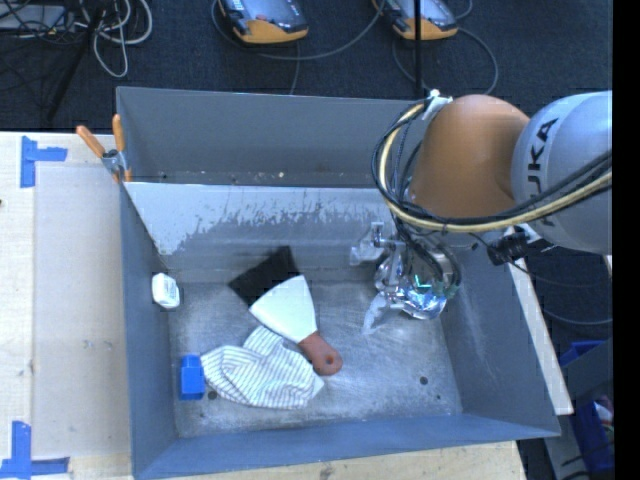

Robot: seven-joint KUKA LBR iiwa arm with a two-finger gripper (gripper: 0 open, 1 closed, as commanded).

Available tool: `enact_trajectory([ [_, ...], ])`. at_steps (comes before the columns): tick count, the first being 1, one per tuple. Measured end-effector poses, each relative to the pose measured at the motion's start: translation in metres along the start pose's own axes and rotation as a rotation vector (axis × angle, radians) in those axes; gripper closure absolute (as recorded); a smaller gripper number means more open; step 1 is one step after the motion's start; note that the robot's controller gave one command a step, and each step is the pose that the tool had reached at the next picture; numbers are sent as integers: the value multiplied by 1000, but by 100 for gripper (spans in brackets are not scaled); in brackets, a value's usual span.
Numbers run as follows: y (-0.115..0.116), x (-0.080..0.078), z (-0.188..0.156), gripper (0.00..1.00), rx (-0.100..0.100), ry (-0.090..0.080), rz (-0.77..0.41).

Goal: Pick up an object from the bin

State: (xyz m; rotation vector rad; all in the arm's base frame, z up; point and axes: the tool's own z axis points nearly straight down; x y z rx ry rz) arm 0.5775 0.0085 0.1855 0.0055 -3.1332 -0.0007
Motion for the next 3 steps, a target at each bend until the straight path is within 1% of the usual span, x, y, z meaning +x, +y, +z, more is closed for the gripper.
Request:
enact_trajectory([
  [1, 0, -2, -4, 0, 0, -8, 0],
  [2, 17, -3, 34, 0, 1, -17, 0],
  [3, 43, -12, 90, 0, 4, -11, -61],
])
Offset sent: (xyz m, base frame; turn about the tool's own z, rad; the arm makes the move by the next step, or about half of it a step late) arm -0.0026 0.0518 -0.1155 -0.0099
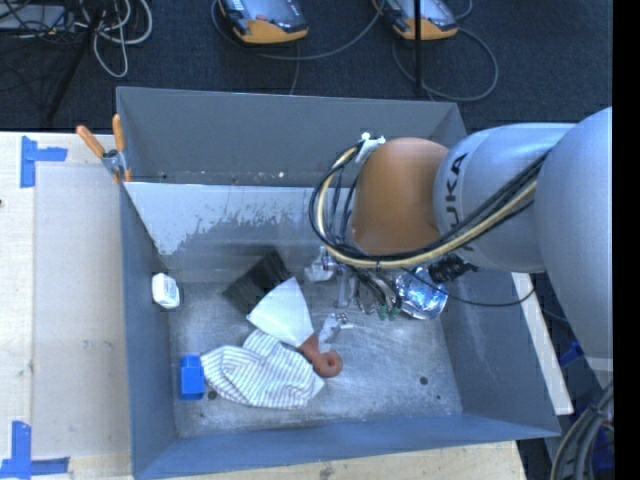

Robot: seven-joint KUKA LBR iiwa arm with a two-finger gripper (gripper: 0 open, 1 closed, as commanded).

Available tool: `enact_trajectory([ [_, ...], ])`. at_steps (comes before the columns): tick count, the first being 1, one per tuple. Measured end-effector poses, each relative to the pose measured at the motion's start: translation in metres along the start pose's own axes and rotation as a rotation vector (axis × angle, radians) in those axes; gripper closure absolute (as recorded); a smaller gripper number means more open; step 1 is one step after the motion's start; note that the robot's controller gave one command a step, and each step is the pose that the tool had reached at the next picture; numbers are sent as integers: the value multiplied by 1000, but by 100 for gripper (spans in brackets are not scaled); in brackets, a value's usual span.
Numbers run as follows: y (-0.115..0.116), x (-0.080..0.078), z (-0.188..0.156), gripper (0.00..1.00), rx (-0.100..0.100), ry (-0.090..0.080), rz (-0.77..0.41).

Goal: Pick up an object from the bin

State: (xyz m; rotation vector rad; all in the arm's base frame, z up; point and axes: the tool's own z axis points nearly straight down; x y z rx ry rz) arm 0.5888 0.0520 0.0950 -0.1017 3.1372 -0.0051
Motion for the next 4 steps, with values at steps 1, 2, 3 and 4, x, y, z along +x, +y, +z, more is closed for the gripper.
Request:
enact_trajectory([
  [1, -1, -4, 2, 0, 0, -5, -8],
  [2, 0, -4, 4, 0, -1, -7, -7],
  [3, 84, -6, 15, 100, 3, 2, -136],
  [4, 84, -7, 15, 100, 3, 1, -136],
])
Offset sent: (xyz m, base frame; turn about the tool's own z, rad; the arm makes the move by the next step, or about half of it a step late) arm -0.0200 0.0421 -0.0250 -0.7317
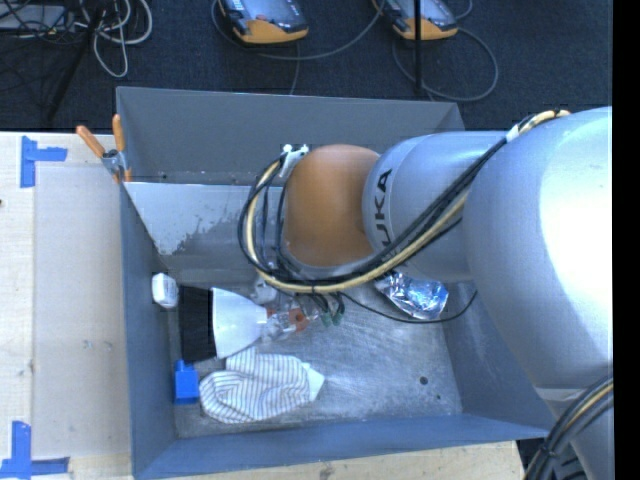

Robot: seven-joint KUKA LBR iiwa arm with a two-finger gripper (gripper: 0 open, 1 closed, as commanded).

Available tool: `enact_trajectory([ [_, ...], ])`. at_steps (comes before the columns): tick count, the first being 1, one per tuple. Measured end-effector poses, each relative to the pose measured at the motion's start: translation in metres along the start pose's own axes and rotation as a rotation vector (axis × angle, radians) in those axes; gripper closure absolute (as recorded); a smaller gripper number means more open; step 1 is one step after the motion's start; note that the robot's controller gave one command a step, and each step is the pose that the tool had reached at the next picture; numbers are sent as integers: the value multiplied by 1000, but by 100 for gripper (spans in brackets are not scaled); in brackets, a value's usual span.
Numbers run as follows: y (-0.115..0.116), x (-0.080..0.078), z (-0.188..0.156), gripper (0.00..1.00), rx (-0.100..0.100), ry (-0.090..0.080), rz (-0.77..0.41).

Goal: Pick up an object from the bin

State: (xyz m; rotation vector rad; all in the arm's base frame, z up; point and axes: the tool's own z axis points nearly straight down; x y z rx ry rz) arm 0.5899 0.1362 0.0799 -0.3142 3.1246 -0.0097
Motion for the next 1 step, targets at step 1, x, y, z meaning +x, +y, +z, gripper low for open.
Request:
enact_trajectory([
  [1, -91, 19, -142, 100, -3, -6, -205],
])
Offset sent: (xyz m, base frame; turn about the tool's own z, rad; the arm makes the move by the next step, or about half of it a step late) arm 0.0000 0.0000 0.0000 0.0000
